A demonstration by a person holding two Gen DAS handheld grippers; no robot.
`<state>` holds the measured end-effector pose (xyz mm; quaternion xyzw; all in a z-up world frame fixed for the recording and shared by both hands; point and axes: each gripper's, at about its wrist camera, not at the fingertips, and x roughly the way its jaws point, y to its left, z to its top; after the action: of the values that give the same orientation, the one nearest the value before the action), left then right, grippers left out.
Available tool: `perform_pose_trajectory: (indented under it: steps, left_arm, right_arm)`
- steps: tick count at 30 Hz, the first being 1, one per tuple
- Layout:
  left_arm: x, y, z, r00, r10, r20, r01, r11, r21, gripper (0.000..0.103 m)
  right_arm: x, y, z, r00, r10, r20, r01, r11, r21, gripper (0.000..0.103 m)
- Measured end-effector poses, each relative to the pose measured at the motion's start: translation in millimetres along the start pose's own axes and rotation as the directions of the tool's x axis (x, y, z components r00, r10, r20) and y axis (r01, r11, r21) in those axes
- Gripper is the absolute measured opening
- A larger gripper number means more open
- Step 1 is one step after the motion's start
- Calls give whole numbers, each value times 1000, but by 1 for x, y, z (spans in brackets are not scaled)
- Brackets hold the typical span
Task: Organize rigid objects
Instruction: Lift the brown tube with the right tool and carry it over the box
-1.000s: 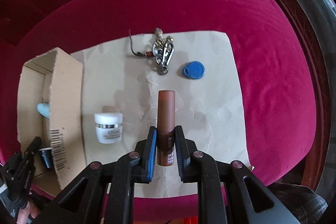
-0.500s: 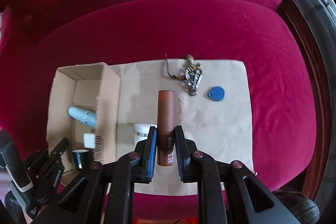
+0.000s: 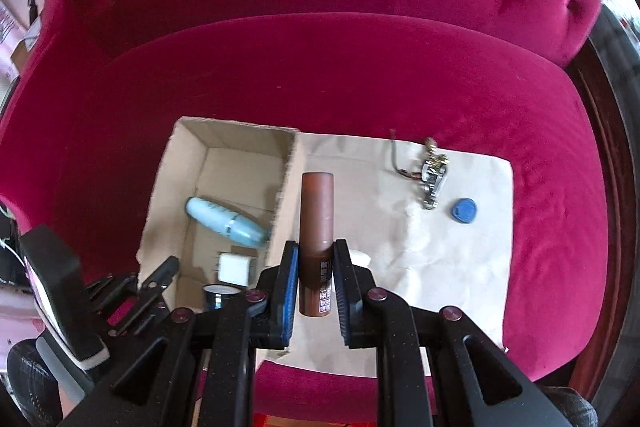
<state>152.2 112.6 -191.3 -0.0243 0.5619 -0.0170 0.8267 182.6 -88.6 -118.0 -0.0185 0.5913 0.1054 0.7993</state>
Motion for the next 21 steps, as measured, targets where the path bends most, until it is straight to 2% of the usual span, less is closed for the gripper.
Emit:
perform_pose_trajectory:
  steps: [10, 21]
  left_arm:
    - [0, 0, 0, 1000, 0, 0, 0, 1000, 0, 3]
    - [0, 0, 0, 1000, 1, 1, -1, 1000, 0, 3]
  right_arm:
    - [11, 37, 5, 999, 35, -16, -36, 997, -65, 16]
    - [30, 49, 5, 999, 36, -35, -38, 997, -73, 16]
